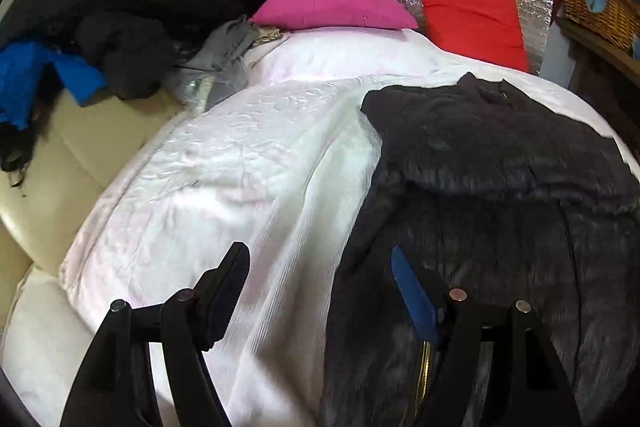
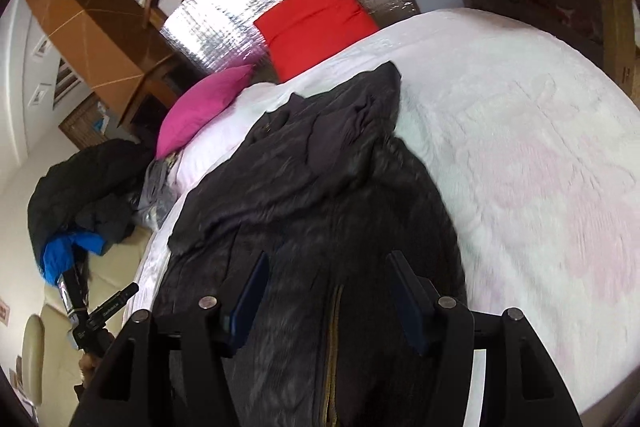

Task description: Fold large clothes

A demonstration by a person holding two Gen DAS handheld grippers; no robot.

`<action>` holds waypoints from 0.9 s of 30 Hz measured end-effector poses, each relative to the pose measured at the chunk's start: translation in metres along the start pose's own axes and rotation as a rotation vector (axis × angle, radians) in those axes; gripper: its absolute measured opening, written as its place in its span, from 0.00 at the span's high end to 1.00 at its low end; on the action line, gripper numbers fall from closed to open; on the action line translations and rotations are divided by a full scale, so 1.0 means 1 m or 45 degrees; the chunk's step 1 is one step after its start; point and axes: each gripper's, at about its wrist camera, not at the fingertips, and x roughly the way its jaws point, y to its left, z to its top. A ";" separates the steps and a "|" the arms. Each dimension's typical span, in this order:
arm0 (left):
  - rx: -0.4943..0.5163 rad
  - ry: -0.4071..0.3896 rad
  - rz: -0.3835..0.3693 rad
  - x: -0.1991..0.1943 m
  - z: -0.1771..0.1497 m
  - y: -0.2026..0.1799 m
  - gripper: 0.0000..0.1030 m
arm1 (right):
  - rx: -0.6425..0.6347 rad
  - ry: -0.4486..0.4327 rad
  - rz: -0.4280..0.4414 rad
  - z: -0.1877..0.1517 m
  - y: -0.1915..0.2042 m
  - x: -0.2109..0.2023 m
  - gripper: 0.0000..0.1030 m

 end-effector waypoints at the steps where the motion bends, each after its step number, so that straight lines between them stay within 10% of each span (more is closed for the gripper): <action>1: -0.001 -0.003 0.008 -0.004 -0.004 0.001 0.28 | -0.006 0.005 0.001 -0.005 0.002 -0.002 0.37; 27: 0.031 -0.063 0.053 -0.105 -0.077 0.020 0.28 | -0.271 0.251 -0.010 -0.102 0.060 -0.040 0.37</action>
